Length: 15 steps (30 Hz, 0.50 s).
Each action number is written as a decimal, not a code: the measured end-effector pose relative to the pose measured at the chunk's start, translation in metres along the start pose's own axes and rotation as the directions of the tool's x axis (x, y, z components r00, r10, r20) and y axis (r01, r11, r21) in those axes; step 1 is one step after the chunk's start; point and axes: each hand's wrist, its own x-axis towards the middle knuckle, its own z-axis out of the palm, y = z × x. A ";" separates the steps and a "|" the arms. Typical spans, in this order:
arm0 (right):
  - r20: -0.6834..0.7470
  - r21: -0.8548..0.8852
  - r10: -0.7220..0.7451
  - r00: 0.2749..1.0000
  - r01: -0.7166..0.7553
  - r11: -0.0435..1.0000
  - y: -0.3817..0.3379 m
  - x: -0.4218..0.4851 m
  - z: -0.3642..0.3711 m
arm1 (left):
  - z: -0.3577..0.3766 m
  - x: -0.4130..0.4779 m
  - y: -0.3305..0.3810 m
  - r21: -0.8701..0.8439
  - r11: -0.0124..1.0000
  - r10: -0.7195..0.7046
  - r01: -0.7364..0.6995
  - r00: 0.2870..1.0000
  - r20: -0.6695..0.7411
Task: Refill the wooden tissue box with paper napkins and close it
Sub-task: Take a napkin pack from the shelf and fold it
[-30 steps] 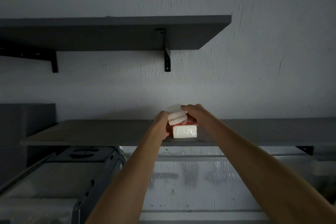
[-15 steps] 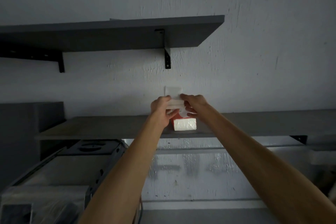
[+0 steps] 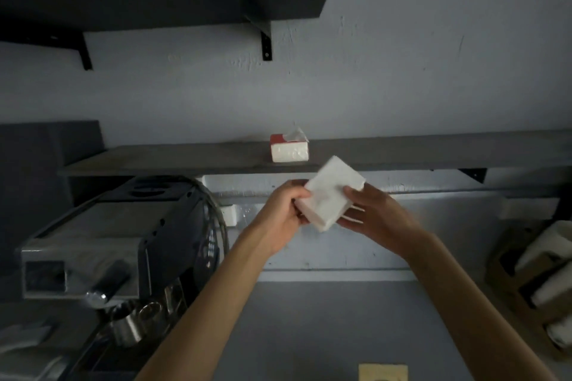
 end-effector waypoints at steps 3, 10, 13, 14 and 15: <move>0.018 -0.098 0.040 0.999 -0.038 0.994 0.017 -0.038 -0.046 | 0.035 -0.007 -0.039 0.196 0.980 0.018 -0.016 1.000 -0.009; -0.172 -0.438 0.051 0.984 -0.123 0.891 0.092 -0.141 -0.192 | 0.134 -0.033 -0.202 0.561 0.820 -0.011 -0.111 0.978 0.210; -0.290 -0.487 0.060 0.955 -0.201 0.850 0.140 -0.170 -0.231 | 0.149 -0.044 -0.269 0.669 0.722 0.001 -0.175 0.968 0.253; -0.319 -0.505 0.074 0.945 -0.236 0.830 0.158 -0.182 -0.247 | 0.155 -0.046 -0.299 0.690 0.700 -0.003 -0.185 0.965 0.262; -0.352 -0.522 0.090 0.932 -0.275 0.808 0.178 -0.195 -0.261 | 0.163 -0.050 -0.327 0.709 0.684 -0.024 -0.174 0.965 0.260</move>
